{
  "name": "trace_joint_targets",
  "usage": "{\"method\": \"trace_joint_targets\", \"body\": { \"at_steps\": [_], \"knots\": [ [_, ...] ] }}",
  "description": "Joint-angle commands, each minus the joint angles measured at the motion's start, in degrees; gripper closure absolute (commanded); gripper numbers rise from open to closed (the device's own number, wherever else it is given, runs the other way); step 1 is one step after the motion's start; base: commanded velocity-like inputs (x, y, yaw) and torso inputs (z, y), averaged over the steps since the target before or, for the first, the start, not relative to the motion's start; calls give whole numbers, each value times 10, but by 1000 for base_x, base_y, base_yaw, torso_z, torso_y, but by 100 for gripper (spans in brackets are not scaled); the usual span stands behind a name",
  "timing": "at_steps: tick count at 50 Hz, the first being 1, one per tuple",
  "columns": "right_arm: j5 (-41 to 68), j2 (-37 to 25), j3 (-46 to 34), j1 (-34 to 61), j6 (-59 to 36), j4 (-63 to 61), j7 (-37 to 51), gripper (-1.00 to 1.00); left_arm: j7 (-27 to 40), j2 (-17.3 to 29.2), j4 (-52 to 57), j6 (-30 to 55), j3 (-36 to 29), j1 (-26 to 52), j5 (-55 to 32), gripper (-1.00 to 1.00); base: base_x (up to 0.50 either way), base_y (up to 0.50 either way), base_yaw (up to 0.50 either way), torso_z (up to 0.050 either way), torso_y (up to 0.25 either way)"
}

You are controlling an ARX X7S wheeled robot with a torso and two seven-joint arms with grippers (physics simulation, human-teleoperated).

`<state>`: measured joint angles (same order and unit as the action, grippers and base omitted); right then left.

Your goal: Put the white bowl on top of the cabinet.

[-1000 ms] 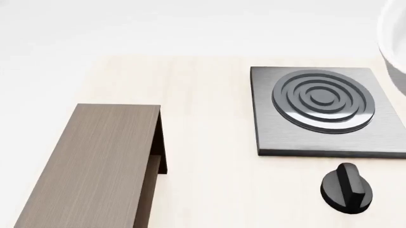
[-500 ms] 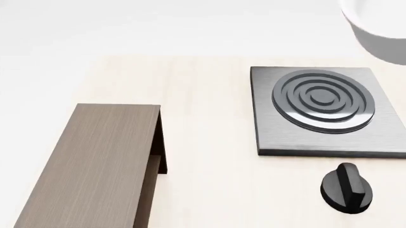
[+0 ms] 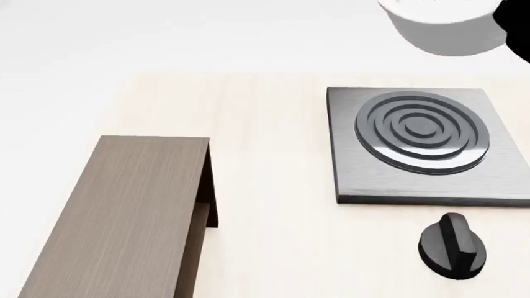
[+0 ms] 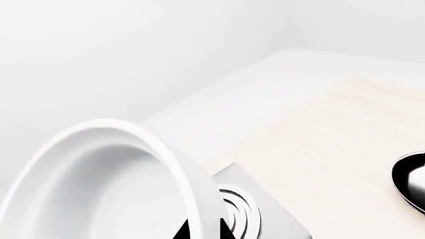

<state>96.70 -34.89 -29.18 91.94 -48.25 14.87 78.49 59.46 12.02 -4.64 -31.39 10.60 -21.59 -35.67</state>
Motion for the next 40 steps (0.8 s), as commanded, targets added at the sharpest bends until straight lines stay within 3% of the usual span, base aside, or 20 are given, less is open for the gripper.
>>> {"method": "trace_joint_targets", "body": {
  "at_steps": [1, 40],
  "knots": [
    [-26, 36, -14, 14, 5, 26, -39, 100, 1, 0, 1, 0, 0, -1, 0, -100, 0, 0, 0, 0, 0],
    [-33, 153, -51, 15, 16, 82, -147, 100, -1, 1, 1, -4, 0, -2, -5, -100, 0, 0, 0, 0, 1]
  ]
}}
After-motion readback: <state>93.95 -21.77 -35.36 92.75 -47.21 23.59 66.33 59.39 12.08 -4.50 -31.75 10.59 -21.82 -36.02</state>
